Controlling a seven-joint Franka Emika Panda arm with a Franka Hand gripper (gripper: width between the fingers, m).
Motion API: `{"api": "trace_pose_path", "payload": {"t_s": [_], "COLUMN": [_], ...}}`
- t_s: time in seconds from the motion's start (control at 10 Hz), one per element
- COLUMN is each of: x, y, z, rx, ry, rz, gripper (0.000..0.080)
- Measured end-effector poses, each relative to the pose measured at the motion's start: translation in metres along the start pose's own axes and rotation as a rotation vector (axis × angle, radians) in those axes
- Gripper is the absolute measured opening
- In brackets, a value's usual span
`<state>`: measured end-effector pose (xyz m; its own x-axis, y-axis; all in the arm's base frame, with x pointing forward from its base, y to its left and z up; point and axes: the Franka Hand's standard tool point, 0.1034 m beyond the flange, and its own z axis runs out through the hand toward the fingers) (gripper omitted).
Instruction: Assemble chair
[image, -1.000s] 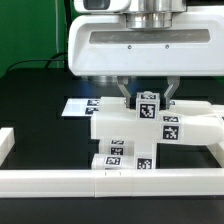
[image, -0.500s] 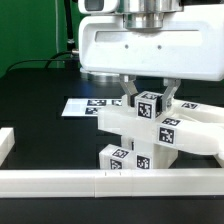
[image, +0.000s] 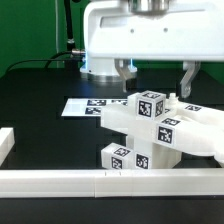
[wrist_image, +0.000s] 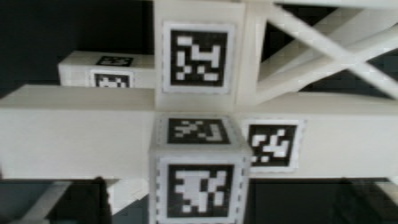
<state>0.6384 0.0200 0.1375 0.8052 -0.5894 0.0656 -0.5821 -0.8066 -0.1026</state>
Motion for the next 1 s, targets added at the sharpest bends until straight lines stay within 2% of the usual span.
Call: {"api": "trace_pose_path", "payload": {"t_s": [0.2, 0.7, 0.9, 1.0], "x": [-0.007, -0.010, -0.035, -0.062], "y": [0.000, 0.001, -0.010, -0.017], "z": [-0.026, -0.023, -0.028, -0.031], "rx": [0.026, 0.023, 0.036, 0.051], "ry": [-0.003, -0.006, -0.009, -0.005], "rz": [-0.006, -0.004, -0.012, -0.038], "gripper": [0.0643, 0.0649, 0.0649, 0.0649]}}
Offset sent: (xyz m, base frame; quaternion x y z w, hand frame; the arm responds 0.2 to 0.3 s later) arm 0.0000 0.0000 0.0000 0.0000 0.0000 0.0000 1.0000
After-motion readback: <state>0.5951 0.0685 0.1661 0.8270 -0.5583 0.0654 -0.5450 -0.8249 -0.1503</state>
